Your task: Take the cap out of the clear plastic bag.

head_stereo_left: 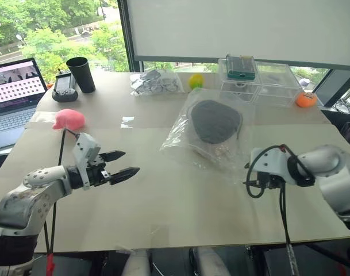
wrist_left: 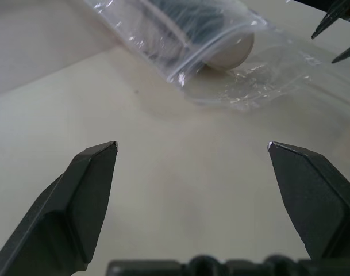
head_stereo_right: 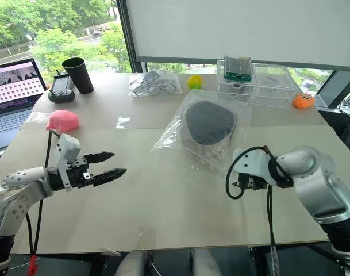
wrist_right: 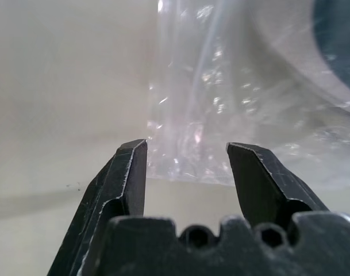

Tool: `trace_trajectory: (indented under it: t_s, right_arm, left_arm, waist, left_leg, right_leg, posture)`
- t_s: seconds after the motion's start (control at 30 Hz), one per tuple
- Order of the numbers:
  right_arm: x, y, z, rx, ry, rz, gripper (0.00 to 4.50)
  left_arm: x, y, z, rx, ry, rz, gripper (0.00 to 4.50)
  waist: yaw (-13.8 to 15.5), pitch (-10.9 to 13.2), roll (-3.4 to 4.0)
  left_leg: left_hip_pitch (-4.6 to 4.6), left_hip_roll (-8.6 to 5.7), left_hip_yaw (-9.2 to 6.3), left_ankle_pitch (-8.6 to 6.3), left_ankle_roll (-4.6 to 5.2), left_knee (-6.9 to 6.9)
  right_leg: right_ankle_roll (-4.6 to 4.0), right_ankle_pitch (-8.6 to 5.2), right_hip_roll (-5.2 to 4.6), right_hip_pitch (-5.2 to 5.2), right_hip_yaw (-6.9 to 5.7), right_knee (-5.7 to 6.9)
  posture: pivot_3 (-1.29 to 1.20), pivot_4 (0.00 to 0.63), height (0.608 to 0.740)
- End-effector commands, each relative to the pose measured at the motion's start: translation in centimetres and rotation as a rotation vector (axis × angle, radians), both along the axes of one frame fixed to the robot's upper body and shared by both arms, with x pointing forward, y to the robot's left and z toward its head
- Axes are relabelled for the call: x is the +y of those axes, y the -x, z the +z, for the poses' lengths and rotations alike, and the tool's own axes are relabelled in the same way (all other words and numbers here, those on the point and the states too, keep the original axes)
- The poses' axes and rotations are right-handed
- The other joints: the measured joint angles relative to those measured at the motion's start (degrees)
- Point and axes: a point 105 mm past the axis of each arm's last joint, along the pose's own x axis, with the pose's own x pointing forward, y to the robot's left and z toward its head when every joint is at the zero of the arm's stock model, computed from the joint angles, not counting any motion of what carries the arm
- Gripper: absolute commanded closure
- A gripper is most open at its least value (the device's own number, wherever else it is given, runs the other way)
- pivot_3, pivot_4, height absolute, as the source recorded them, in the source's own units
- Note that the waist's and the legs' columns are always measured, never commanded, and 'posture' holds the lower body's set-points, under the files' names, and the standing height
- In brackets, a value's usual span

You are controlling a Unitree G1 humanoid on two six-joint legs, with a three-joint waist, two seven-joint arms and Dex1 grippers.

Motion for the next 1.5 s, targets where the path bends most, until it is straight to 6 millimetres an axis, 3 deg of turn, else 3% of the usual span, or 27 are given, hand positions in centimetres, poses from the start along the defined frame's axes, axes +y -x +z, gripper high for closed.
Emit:
trace_trajectory:
  t_s: [0.03,0.17,0.3,0.5,0.67,0.93,1.13,1.27,1.5]
  right_arm:
    - [1.2,0.4,3.3,-0.068,-0.160,-0.019,1.80]
    - [4.3,0.7,3.4,-0.090,-0.300,-0.012,1.80]
    - [6.6,0.7,2.7,-0.099,-0.362,-0.023,1.80]
    - [7.4,-0.1,2.7,-0.123,-0.420,-0.084,1.80]
    - [6.6,0.0,2.6,-0.108,-0.477,-0.153,1.80]
    - [5.1,1.5,3.7,-0.075,-0.633,-0.261,1.80]
    - [1.8,2.8,2.3,-0.063,-0.620,-0.412,1.80]
    - [1.8,3.3,2.2,-0.065,-0.622,-0.418,1.76]
    - [2.3,3.6,1.8,-0.058,-0.617,-0.406,1.76]
  left_arm:
    - [-1.3,-0.9,1.2,-0.115,-0.076,-0.071,0.00]
    - [-3.1,-2.7,1.5,-0.238,-0.191,-0.130,0.00]
    - [-4.9,-4.2,0.2,-0.329,-0.308,-0.193,0.00]
    - [-7.5,-5.5,-0.5,-0.402,-0.324,-0.244,0.00]
    - [-9.2,-7.4,-0.1,-0.459,-0.301,-0.185,0.00]
    - [-9.7,-8.0,-0.8,-0.474,-0.315,-0.185,0.00]
    - [-10.6,-9.4,-1.0,-0.479,-0.310,-0.165,0.00]
    - [-11.2,-10.1,-1.4,-0.475,-0.312,-0.169,0.97]
    - [-11.9,-10.6,-2.0,-0.478,-0.320,-0.189,3.74]
  waist:
    - [0.03,0.00,0.00]
    - [-0.13,0.00,0.00]
    - [-0.02,0.00,0.00]
    - [0.48,0.00,0.00]
    - [1.21,0.00,0.00]
    - [1.22,0.00,0.00]
    - [1.59,0.00,0.00]
    - [1.20,-0.01,0.01]
    - [1.00,-0.01,0.01]
  left_leg:
    - [-0.01,-0.01,0.00,0.00,0.00,0.00]
    - [0.01,-0.01,-0.01,0.00,0.00,0.00]
    - [-0.12,-0.04,-0.02,0.00,0.00,0.00]
    - [-0.24,-0.06,-0.03,0.00,0.01,0.07]
    - [-0.23,-0.06,-0.05,0.01,0.01,0.11]
    - [-0.24,-0.06,-0.10,0.01,0.01,0.11]
    - [-0.23,-0.10,-0.11,0.01,0.02,0.15]
    - [-0.23,-0.10,-0.11,0.01,0.02,0.15]
    - [-0.23,-0.11,-0.13,0.00,0.02,0.14]
  right_leg:
    - [0.00,0.00,0.00,0.00,0.00,0.00]
    - [0.00,0.01,0.03,0.02,0.02,0.01]
    - [-0.02,0.03,0.02,-0.02,0.02,-0.03]
    - [-0.22,0.21,0.01,-0.09,0.01,-0.05]
    - [-0.16,0.20,0.02,-0.06,0.00,-0.02]
    - [-0.18,0.23,0.02,-0.05,-0.01,-0.01]
    - [-0.09,0.22,0.01,0.01,-0.02,-0.03]
    - [0.15,0.08,0.01,0.00,-0.01,-0.03]
    - [0.18,0.09,0.02,0.01,0.01,-0.03]
  posture:
    - [0.00,0.150,0.740]
    - [0.00,0.150,0.740]
    - [0.00,0.150,0.740]
    - [0.00,0.150,0.740]
    - [0.00,0.150,0.740]
    - [0.00,0.150,0.740]
    - [0.00,0.150,0.740]
    - [0.00,0.150,0.740]
    - [0.00,0.150,0.740]
